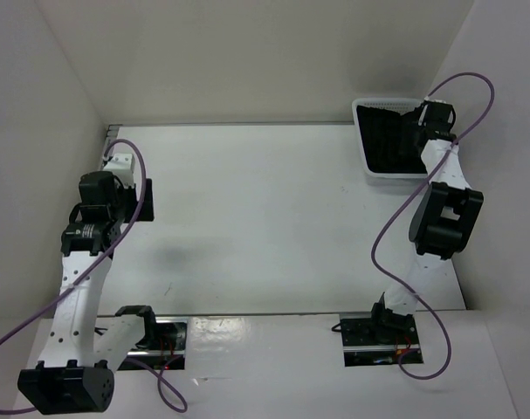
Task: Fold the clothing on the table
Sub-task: Grab the skirt from the pile
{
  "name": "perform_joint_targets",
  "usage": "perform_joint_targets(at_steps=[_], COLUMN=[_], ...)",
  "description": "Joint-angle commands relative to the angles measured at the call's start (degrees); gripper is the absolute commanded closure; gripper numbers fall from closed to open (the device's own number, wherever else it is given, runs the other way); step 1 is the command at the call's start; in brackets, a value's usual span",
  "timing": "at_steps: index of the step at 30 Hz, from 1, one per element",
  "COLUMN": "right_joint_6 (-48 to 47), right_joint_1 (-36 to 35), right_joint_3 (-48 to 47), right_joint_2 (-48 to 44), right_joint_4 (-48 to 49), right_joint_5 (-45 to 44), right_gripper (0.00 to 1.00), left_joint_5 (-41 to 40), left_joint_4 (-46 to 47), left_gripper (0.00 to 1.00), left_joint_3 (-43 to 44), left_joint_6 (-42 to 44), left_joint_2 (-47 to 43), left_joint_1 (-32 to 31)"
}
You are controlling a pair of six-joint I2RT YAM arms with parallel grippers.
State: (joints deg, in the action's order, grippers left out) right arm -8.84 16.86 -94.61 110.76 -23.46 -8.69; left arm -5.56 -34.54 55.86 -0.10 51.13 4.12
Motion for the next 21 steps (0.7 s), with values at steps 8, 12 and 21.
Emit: perform_joint_targets(at_steps=[8, 12, 21], right_joint_6=[-0.5, -0.5, -1.0], right_joint_1=[-0.9, -1.4, -1.9], right_joint_3=[-7.3, -7.3, -7.9], right_joint_2=[7.9, 10.0, 9.7], right_joint_4=[0.4, 0.4, 0.4], right_joint_5=[-3.8, -5.2, -5.0], right_gripper=[0.19, 0.26, 1.00], left_joint_5=[1.6, 1.6, 1.6], left_joint_4=[1.6, 1.6, 1.6], left_gripper=[0.01, 0.01, 0.01], left_joint_3=[-1.1, -1.1, -1.1], left_joint_6=[0.4, 0.4, 0.4], left_joint_2=[-3.2, -2.7, -2.2], left_joint_1=[1.9, 1.9, 1.9])
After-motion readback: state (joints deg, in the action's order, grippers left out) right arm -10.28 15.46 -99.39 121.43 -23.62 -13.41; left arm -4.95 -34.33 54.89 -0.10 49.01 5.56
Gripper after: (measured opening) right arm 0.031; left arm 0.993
